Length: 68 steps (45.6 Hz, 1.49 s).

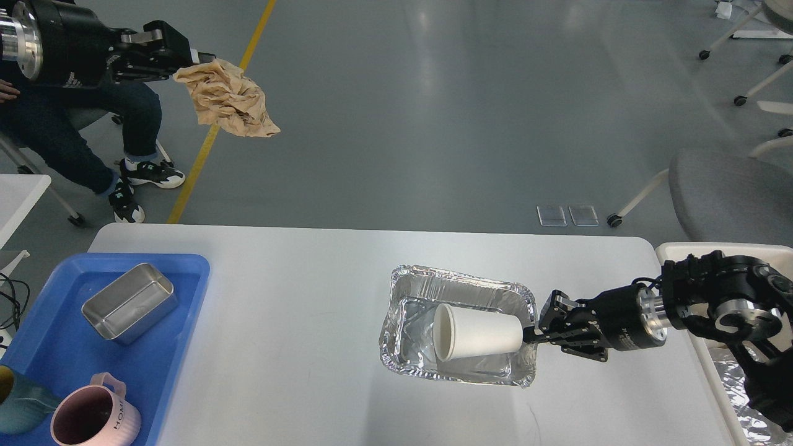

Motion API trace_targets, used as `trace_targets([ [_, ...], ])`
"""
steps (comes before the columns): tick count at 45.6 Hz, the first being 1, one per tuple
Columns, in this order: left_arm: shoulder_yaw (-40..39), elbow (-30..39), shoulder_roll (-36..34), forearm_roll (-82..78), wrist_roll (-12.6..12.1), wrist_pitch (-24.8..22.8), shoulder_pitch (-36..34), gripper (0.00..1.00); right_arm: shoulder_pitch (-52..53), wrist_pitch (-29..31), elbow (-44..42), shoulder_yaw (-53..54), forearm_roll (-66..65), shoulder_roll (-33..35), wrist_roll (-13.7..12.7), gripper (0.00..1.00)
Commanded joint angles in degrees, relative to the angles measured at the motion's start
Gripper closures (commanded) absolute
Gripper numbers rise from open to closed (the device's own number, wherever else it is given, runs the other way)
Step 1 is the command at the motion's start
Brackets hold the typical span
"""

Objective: Tidy desktop
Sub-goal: 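Lift the crumpled paper with the left gripper and carry it over the tray, then lower the crumpled paper into the foil tray and release it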

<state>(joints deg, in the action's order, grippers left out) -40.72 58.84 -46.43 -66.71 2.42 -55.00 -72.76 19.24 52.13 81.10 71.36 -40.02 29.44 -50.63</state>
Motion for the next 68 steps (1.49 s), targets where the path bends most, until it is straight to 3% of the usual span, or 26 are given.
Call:
trace_targets([
  [1,0.5,-0.3,2.8,-0.3,-0.4,0.0,-2.6,1.00,0.0,0.2,0.1,0.0,-0.1,-0.1,-0.1,1.00],
  [13,5.9,-4.5,12.4,-1.0,-1.6,0.0,-7.0,1.00,0.4,-0.2,0.2,0.0,0.0,-1.4,-0.3,1.00],
  [27,13.1,-9.1,24.2,-1.0,-1.7,0.1,-7.0,1.00,0.7,-0.3,0.2,-0.1,0.0,-3.6,-0.3,1.00],
  [41,16.6,-12.7,35.0,-1.0,-1.8,3.1,-6.7,1.00,1.0,-0.3,0.0,-0.1,-0.1,-4.1,-0.3,1.00],
  [53,20.2,-12.8,40.2,-1.0,-2.7,3.5,-6.3,1.00,1.0,-0.4,-0.2,-0.1,-0.6,-4.1,-0.3,1.00],
  [68,24.5,-12.8,41.9,-0.6,-2.9,3.2,-6.0,1.00,1.1,-0.4,-0.2,0.0,-1.0,-4.1,-0.3,1.00],
])
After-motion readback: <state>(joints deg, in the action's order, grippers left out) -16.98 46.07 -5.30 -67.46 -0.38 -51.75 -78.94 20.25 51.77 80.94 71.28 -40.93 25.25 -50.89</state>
